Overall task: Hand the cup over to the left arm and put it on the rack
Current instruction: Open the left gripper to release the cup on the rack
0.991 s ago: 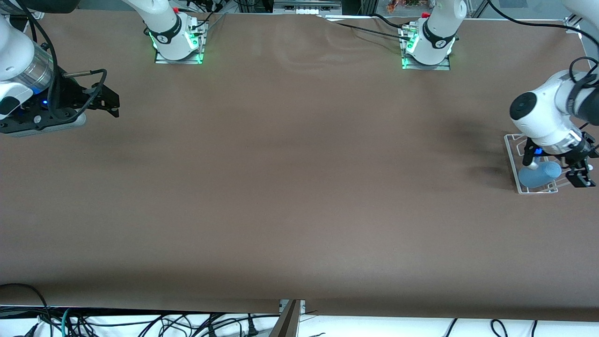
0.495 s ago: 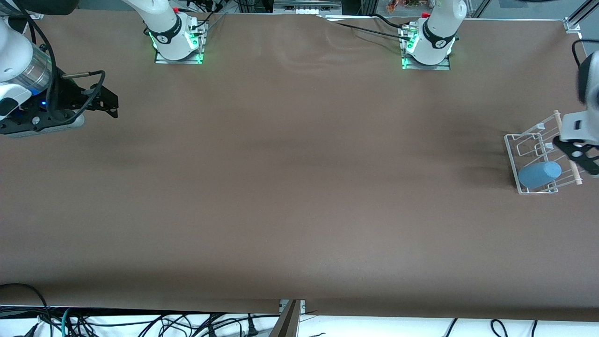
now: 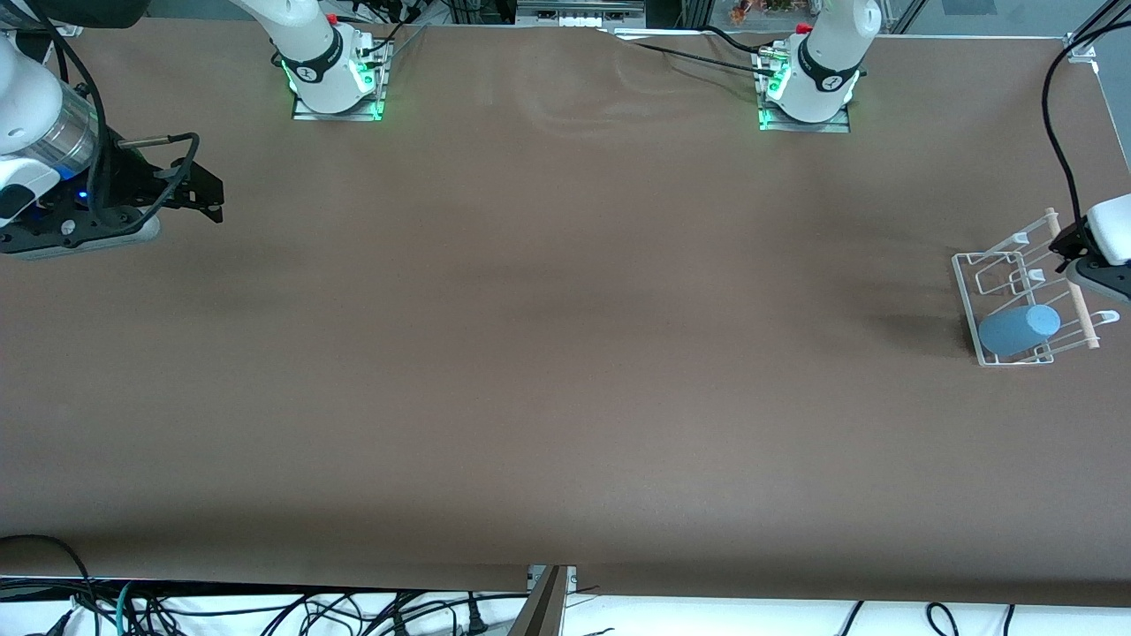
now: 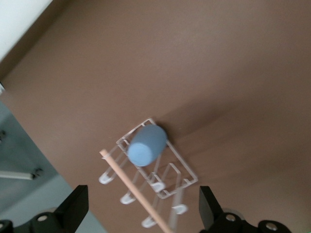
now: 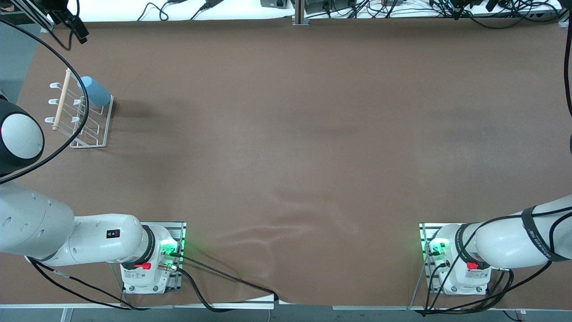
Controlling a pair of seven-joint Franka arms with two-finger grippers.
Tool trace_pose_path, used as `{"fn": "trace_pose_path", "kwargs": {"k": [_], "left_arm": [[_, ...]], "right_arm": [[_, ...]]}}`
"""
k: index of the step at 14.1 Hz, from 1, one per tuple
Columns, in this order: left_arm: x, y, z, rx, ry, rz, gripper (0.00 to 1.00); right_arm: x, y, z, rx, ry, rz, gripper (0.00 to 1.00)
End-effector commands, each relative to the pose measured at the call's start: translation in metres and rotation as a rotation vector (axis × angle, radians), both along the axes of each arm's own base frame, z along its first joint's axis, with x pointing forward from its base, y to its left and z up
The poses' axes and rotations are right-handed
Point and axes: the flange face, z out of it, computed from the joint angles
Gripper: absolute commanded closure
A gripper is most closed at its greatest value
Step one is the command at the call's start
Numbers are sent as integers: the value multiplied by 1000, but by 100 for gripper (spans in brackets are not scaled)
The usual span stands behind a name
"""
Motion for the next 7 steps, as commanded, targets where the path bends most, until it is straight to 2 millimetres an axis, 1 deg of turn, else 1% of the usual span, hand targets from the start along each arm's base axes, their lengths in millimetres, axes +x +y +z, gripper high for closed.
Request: {"fn": "trace_pose_path", "kwargs": {"k": [1, 2, 3, 4, 5, 6, 7], "left_arm": [[1, -35, 29, -73, -28, 183, 0], [-2, -44, 35, -161, -38, 266, 0], [-4, -47, 38, -230, -43, 332, 0], [-9, -49, 51, -253, -67, 354, 0], [-11, -49, 56, -258, -74, 359, 0], [-15, -54, 64, -262, -81, 359, 0], [-25, -62, 77, -274, -89, 417, 0]], "right_arm": [[-3, 2, 7, -9, -11, 6, 0], [-3, 2, 7, -9, -12, 7, 0], [-3, 3, 6, -9, -12, 8, 0], [-2, 3, 6, -9, -14, 8, 0], [-3, 3, 6, -8, -12, 8, 0], [-3, 3, 6, -9, -12, 8, 0], [-2, 3, 6, -9, -14, 8, 0]]}}
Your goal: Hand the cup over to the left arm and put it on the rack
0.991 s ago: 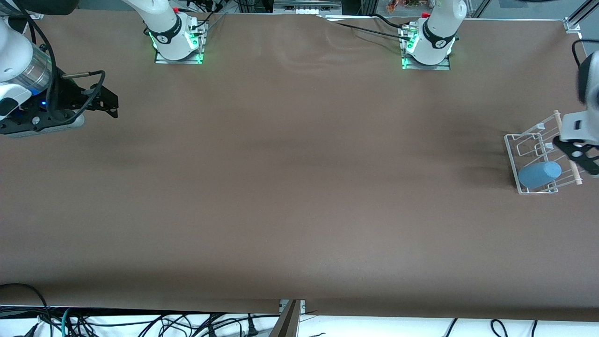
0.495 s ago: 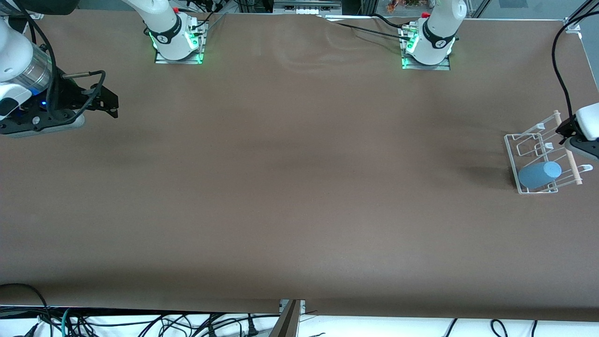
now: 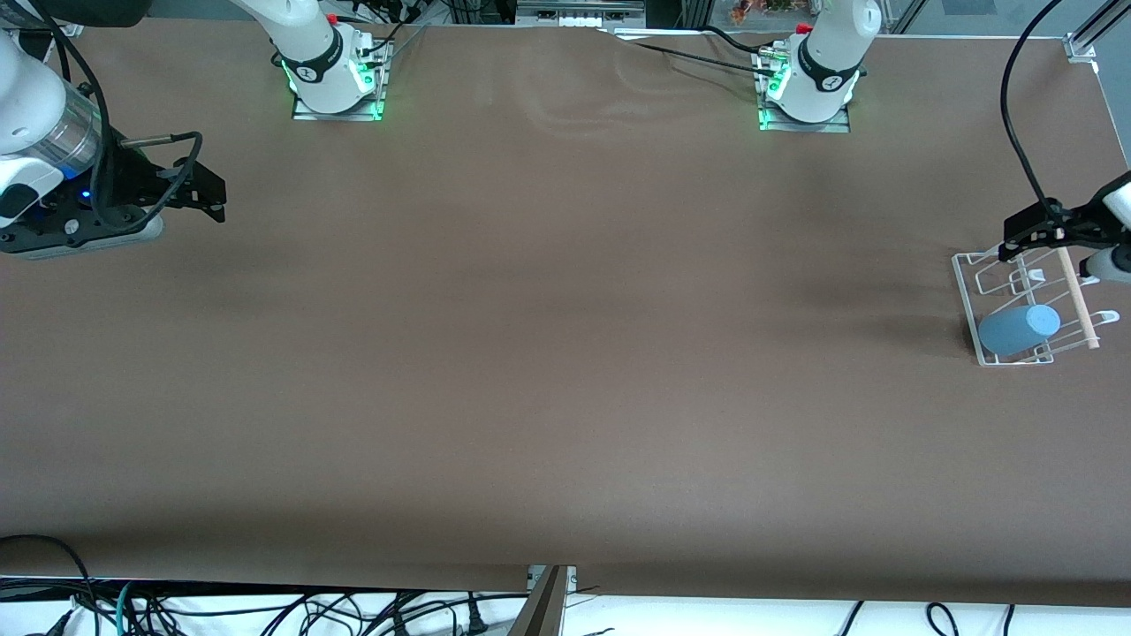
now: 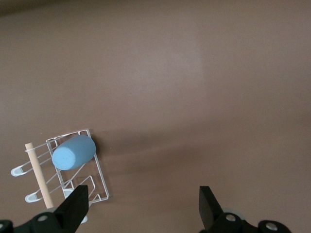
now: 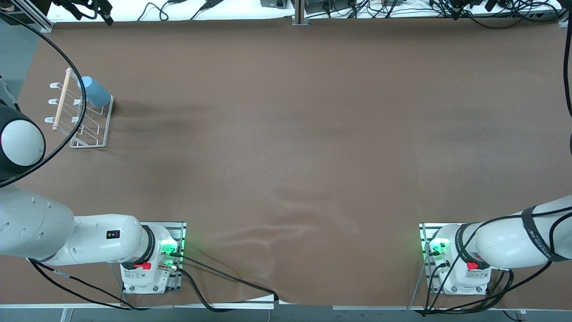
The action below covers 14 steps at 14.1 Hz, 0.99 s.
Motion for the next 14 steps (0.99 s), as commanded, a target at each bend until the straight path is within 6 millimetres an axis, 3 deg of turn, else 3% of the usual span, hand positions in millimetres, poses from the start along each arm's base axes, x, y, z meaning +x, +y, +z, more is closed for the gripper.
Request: {"fn": "trace_pose_path", "kwargs": {"k": [1, 3, 6, 14], "left_arm": [[-23, -15, 28, -63, 24, 174, 0], [-32, -22, 27, -111, 88, 295, 0], [-35, -44, 31, -50, 86, 243, 0], [-25, -59, 28, -34, 84, 213, 0]], "right_arm": [[-2, 1, 6, -9, -13, 5, 0], [-2, 2, 6, -9, -14, 7, 0], [-2, 4, 5, -8, -14, 9, 0], [-2, 3, 5, -8, -9, 7, 0]]}}
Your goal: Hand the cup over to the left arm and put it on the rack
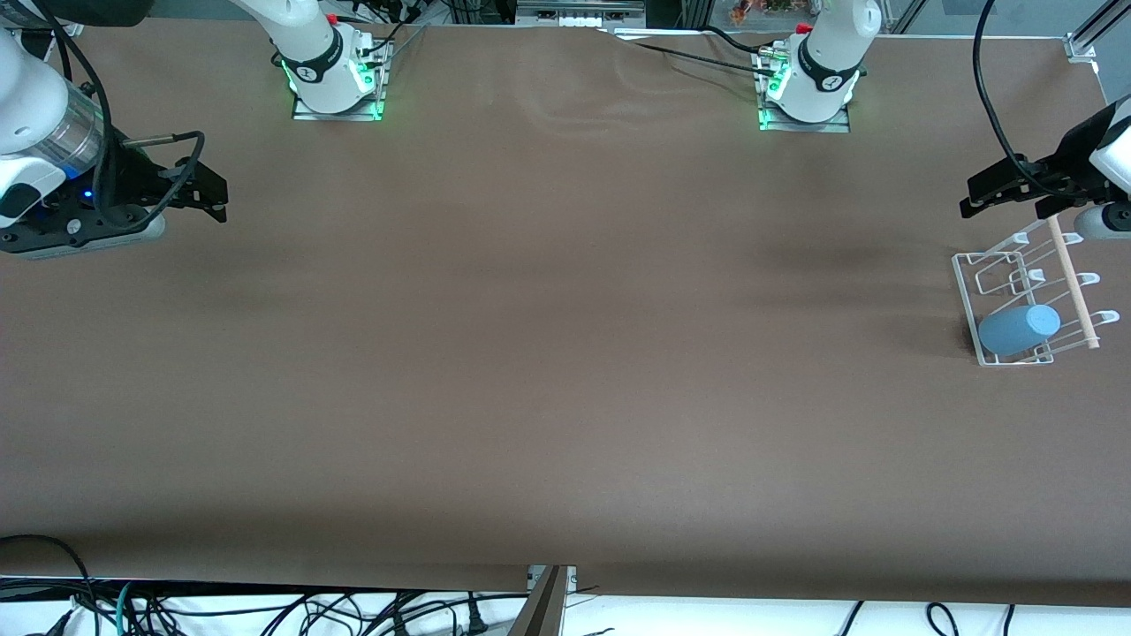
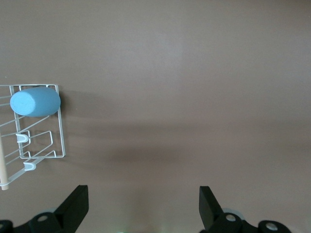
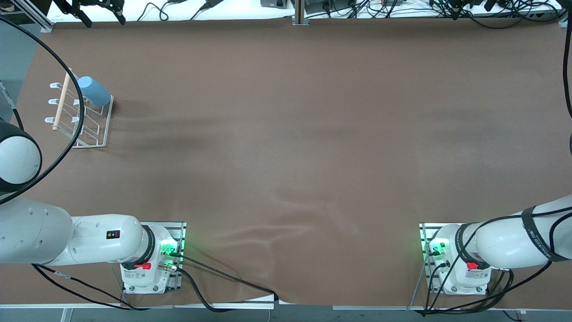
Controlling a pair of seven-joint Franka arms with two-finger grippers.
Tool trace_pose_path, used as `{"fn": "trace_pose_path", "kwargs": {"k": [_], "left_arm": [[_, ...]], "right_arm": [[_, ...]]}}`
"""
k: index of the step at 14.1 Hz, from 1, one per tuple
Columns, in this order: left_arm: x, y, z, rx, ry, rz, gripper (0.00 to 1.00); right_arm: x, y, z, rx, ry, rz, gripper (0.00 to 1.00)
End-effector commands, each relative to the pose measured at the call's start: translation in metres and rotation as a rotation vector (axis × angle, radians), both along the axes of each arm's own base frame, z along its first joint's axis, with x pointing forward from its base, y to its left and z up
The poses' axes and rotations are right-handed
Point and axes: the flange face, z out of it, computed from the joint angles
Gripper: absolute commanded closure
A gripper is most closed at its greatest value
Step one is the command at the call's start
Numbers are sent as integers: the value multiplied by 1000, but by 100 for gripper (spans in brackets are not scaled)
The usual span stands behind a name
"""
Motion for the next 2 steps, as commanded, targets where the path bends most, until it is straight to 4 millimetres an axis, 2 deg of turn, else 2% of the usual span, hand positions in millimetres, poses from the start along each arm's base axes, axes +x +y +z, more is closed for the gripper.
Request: {"fn": "trace_pose_path", "kwargs": {"k": [1, 2], "left_arm": [[6, -8, 3, 22, 0, -9, 0], [6, -12, 3, 22, 0, -13, 0]], "right_arm": [[-2, 1, 5, -9, -8, 3, 0], [-2, 1, 5, -9, -8, 3, 0]]}}
